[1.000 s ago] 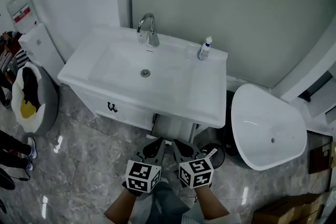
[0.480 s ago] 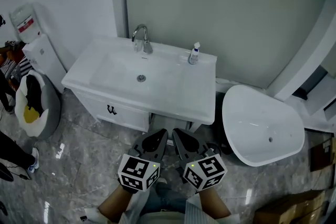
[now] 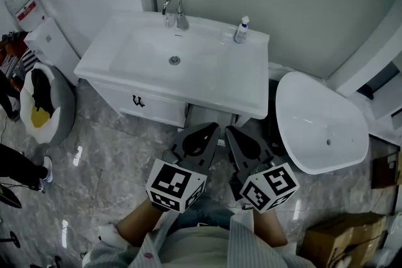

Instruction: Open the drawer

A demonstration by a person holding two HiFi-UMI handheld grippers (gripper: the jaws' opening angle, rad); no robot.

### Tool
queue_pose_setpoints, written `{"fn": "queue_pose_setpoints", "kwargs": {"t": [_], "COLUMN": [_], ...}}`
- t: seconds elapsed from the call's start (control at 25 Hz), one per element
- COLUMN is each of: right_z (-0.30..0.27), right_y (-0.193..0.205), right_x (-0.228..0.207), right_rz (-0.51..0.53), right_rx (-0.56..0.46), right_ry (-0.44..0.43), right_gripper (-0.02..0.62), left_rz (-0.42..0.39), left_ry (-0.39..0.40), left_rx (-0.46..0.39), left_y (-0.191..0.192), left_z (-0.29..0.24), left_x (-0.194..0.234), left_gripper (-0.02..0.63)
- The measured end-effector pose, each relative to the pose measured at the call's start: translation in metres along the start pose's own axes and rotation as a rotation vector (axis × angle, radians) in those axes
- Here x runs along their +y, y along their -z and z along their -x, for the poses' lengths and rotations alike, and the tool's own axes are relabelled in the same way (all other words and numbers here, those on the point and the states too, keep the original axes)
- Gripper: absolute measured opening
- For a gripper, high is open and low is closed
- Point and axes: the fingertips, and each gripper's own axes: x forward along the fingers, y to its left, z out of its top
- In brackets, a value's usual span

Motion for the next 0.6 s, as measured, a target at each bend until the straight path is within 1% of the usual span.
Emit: {"fn": "queue_pose_setpoints", "kwargs": {"t": [0.24, 0.44, 0.6], "right_z": [-0.007, -0.012, -0.016], "right_y": [0.003, 0.004, 0.006], "right_x": [0.004, 0.009, 0.012], "right_rz": [-0.011, -0.009, -0.032], "right_rx": [0.015, 0.016, 0.017], "right_ry": [-0.01, -0.02, -0.033], "right_gripper": [0.009, 0.009, 0.009], "left_rz": [-0.028, -0.044, -0.052], "left_ry": [0.007, 0.007, 0.008], "left_rx": [0.028, 0.029, 0.045], "left_y": [0.003, 0.004, 0.008], "left_z": [0.004, 0.008, 0.007], "left_x": [0.008, 0.01, 0.013], "left_gripper": [0.017, 0.017, 0.017]}}
